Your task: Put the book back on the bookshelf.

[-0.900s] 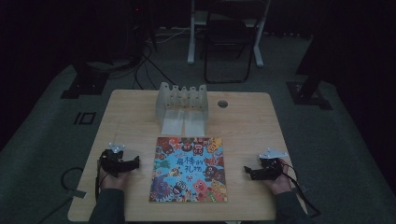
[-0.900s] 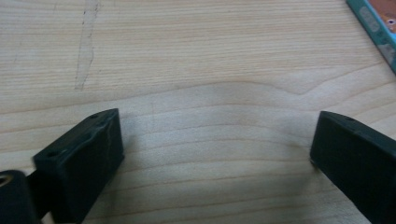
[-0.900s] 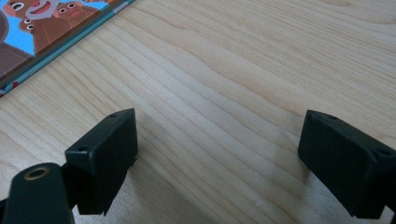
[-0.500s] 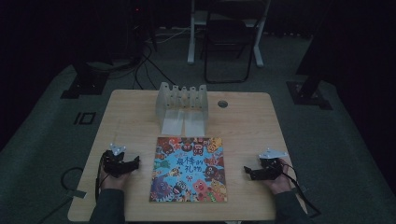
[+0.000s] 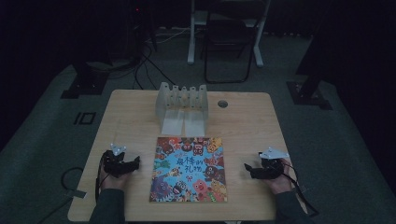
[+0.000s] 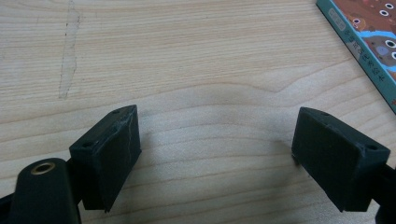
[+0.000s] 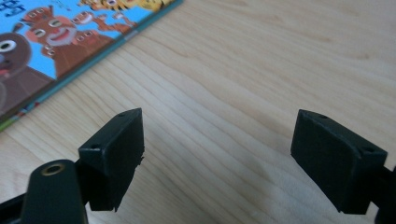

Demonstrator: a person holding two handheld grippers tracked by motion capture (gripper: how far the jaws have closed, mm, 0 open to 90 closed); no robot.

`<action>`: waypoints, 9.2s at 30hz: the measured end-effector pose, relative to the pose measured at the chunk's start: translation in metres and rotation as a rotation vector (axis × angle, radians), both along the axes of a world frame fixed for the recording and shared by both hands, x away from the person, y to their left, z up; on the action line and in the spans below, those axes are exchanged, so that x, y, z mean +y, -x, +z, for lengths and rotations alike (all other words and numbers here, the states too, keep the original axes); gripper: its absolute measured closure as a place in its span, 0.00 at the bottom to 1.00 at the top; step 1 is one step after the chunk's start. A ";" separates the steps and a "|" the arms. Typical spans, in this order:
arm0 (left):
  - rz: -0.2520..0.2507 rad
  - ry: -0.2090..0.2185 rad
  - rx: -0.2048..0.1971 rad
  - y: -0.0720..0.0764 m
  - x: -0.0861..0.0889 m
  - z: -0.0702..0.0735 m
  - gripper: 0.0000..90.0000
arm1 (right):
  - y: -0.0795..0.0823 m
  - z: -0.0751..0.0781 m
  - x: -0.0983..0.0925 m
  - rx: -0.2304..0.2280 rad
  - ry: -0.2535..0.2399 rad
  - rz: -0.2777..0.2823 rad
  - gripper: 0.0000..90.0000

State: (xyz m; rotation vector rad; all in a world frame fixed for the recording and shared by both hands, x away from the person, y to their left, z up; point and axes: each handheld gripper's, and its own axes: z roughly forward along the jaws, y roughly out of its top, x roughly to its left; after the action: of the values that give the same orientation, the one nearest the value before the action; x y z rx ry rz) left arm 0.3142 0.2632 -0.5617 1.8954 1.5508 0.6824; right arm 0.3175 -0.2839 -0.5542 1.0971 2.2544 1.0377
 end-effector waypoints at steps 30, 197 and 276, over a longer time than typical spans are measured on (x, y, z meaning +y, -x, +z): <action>-0.026 -0.001 -0.010 0.002 -0.004 0.000 0.24 | -0.029 0.054 0.066 -0.113 -0.046 0.105 0.18; -0.690 -0.122 -0.397 0.128 -0.184 0.022 0.11 | -0.054 0.044 0.104 0.177 -0.389 0.253 0.27; -0.448 0.416 -0.357 0.070 -0.033 0.061 0.39 | -0.036 0.097 0.147 0.254 -0.406 0.276 0.75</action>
State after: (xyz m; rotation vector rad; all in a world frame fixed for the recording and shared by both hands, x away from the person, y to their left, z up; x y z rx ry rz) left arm 0.2438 0.2298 -0.5006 1.6156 0.9136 0.4249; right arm 0.3531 -0.1366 -0.4576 1.1482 2.5150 1.6040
